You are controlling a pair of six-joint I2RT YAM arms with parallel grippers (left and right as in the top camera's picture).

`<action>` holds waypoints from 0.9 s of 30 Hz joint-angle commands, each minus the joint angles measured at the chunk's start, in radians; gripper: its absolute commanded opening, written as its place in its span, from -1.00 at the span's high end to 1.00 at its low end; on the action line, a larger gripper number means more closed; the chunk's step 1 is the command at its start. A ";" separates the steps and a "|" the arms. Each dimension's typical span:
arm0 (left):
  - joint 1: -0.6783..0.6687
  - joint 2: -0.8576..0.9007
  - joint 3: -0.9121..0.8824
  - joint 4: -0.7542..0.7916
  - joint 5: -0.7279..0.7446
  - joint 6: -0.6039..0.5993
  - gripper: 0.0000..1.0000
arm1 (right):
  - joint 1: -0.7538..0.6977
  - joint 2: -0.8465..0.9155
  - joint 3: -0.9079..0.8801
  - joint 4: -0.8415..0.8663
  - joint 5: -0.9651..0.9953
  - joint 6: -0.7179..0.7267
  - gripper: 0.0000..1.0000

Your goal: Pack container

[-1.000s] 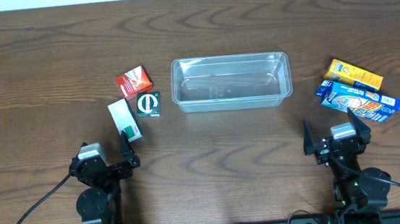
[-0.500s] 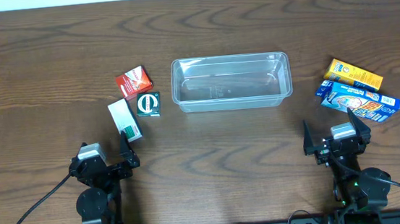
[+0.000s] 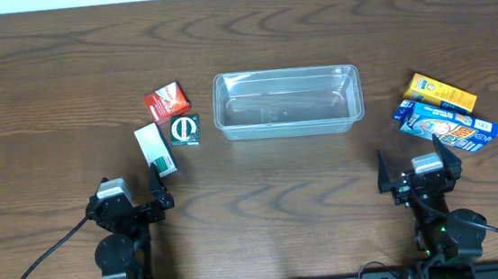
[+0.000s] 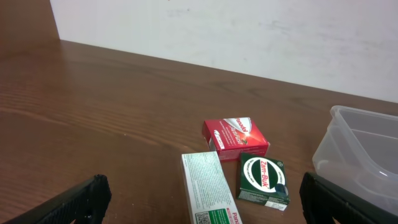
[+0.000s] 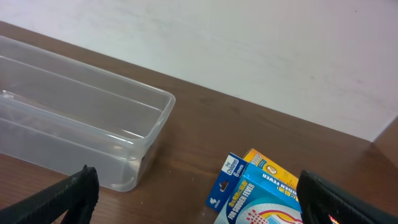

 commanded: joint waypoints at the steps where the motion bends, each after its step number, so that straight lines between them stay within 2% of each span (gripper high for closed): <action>1: 0.003 0.000 -0.019 -0.037 -0.037 0.016 -0.96 | 0.004 -0.004 -0.002 -0.005 0.010 -0.012 -0.99; 11: 0.003 0.000 -0.019 -0.037 -0.037 0.016 -0.96 | 0.004 -0.004 -0.002 -0.004 -0.021 0.007 -0.98; 17: 0.003 0.000 -0.019 -0.037 -0.037 0.016 -0.96 | 0.004 -0.002 0.019 -0.005 -0.073 0.105 -0.99; 22: 0.003 0.000 -0.019 -0.037 -0.037 0.016 -0.96 | 0.003 0.095 0.200 -0.081 -0.111 0.108 -0.98; 27: 0.003 0.000 -0.019 -0.037 -0.037 0.016 -0.96 | 0.002 0.364 0.524 -0.246 -0.082 0.134 -0.99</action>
